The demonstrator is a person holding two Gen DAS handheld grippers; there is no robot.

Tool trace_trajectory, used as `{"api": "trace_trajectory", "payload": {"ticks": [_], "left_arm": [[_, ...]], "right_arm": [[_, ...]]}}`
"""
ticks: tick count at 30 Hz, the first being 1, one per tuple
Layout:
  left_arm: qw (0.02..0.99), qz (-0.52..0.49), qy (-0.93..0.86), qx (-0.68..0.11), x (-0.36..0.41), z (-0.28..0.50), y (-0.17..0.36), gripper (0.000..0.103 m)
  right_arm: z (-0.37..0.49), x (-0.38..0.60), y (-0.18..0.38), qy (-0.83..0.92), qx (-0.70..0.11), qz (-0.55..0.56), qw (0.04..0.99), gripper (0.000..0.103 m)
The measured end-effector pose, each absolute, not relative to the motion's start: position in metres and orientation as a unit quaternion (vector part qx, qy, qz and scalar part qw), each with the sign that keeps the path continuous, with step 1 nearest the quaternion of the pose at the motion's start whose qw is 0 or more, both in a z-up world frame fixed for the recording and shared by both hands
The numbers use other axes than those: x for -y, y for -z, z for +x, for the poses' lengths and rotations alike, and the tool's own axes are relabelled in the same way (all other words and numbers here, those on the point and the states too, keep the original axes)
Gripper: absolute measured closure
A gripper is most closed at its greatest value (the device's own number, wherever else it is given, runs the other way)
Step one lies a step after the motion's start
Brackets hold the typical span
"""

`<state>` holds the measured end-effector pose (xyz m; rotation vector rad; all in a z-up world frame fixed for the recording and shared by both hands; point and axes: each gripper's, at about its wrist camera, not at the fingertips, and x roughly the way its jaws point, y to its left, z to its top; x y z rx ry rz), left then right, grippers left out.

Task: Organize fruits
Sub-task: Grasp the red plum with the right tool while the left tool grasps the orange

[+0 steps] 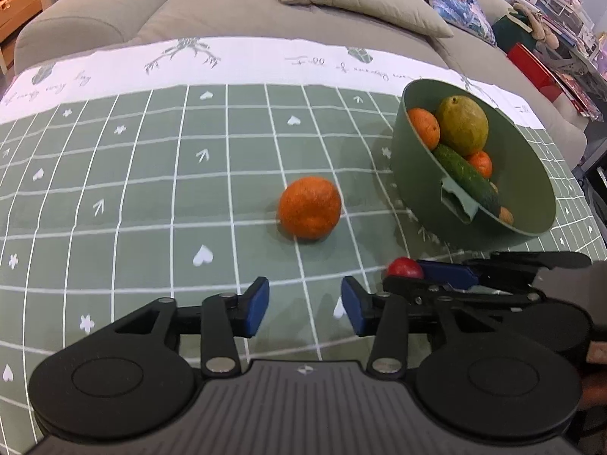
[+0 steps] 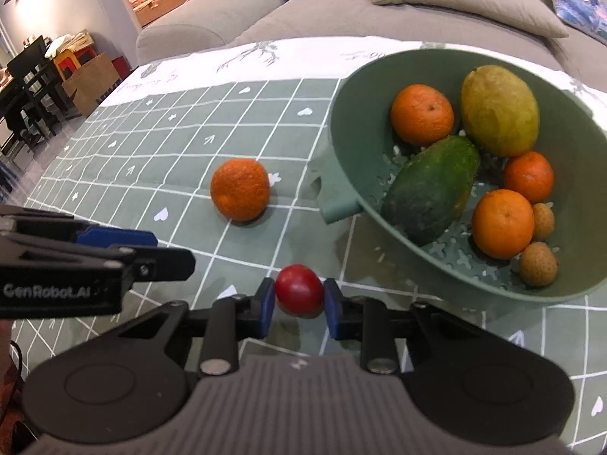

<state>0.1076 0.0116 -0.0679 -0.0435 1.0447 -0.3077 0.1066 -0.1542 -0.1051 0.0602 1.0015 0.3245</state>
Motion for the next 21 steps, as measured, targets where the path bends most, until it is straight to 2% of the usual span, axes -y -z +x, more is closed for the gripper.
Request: {"api": "trace_trajectory", "payload": {"ticks": [3,4,17,21], "left_arm": [[0.860,-0.015,0.154,-0.487,-0.005,0.115,0.067,0.032],[0.862,-0.012,0.153,-0.482,-0.002,0.118,0.068,0.031],[0.866,-0.018,0.129,-0.482,0.015,0.160,0.083,0.031],[0.862,-0.033,0.117,-0.492,0.013,0.165,0.087,0.043]], "right_arm": [[0.106,0.157,0.101,-0.142,-0.476,0.031,0.867,0.080],[0.106,0.158,0.101,-0.139,-0.476,0.033,0.868,0.080],[0.108,0.167,0.099,-0.118,-0.483,0.052,0.866,0.080],[0.109,0.168,0.099,-0.118,-0.485,0.054,0.865,0.080]]}}
